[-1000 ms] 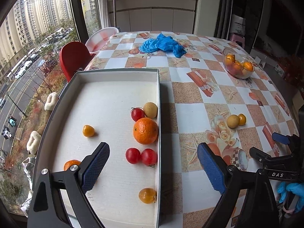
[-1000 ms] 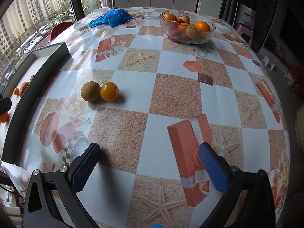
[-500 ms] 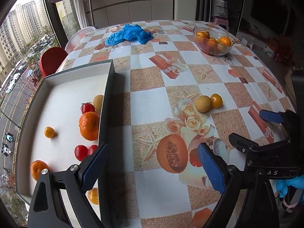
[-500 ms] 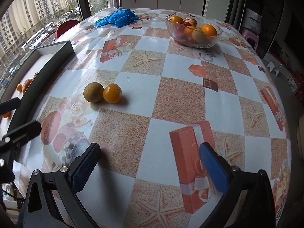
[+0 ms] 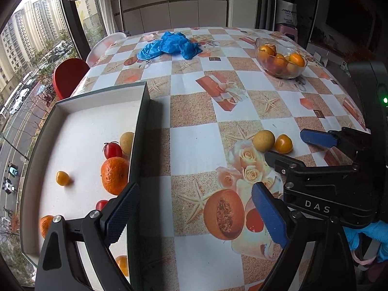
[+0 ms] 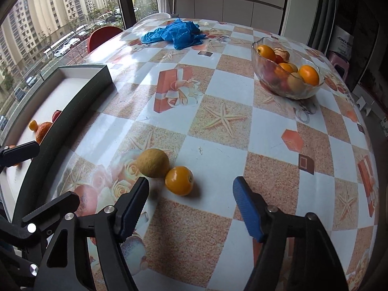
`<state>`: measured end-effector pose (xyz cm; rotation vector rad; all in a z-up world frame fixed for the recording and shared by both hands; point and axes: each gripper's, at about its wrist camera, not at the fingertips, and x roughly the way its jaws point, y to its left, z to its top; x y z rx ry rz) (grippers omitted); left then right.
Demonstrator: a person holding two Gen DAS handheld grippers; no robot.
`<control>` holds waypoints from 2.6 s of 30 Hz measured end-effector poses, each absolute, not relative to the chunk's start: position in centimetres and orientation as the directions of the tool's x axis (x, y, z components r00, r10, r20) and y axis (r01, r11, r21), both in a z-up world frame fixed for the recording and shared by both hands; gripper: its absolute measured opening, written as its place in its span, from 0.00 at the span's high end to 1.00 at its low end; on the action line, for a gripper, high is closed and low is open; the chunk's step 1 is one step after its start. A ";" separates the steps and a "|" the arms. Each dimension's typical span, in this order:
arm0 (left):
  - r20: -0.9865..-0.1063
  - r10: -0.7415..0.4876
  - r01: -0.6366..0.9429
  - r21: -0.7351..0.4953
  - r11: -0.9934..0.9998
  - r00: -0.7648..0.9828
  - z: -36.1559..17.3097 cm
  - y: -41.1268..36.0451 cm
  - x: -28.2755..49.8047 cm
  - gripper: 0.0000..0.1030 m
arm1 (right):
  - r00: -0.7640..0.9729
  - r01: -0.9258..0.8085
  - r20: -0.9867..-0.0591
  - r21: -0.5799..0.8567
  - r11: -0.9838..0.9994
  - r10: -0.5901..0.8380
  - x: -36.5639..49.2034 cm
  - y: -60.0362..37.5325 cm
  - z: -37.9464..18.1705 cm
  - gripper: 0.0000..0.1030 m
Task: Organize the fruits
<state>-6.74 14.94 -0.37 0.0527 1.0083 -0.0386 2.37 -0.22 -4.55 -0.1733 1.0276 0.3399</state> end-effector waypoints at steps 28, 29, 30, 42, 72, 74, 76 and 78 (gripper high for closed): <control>-0.820 -0.007 0.003 -0.006 1.000 0.572 -4.1 11.2 -2.2 0.00 | 0.614 -0.089 -0.788 0.002 0.996 0.057 -2.3 -13.1 -4.4 0.78; -0.820 -0.012 -0.001 -0.015 1.000 0.572 -4.1 11.3 -2.0 0.00 | 0.621 -0.087 -0.782 -0.009 0.996 0.047 -2.4 -13.0 -4.4 0.77; -0.821 -0.010 0.001 -0.011 1.000 0.572 -4.1 11.2 -1.8 0.00 | 0.623 -0.083 -0.781 -0.015 0.996 0.041 -2.3 -12.8 -4.5 0.77; -0.820 -0.011 0.003 -0.011 1.000 0.572 -4.1 11.1 -1.7 0.00 | 0.596 -0.012 -0.803 -0.025 1.000 -0.013 0.7 -11.8 -4.7 0.19; -0.820 -0.012 0.004 -0.012 1.000 0.572 -4.1 11.2 -1.7 0.00 | 0.567 0.080 -0.821 -0.022 0.997 -0.063 4.3 -11.5 -5.4 0.00; -0.820 -0.012 0.004 -0.012 1.000 0.572 -4.1 11.2 -1.7 0.00 | 0.567 0.080 -0.821 -0.021 0.997 -0.063 4.3 -11.5 -5.4 0.00; -0.821 -0.012 0.004 -0.012 1.000 0.572 -4.1 11.2 -1.7 0.00 | 0.567 0.080 -0.821 -0.021 0.997 -0.063 4.3 -11.5 -5.4 0.00; -0.820 -0.012 0.004 -0.012 1.000 0.572 -4.1 11.2 -1.7 0.00 | 0.567 0.080 -0.821 -0.022 0.997 -0.063 4.3 -11.5 -5.4 0.00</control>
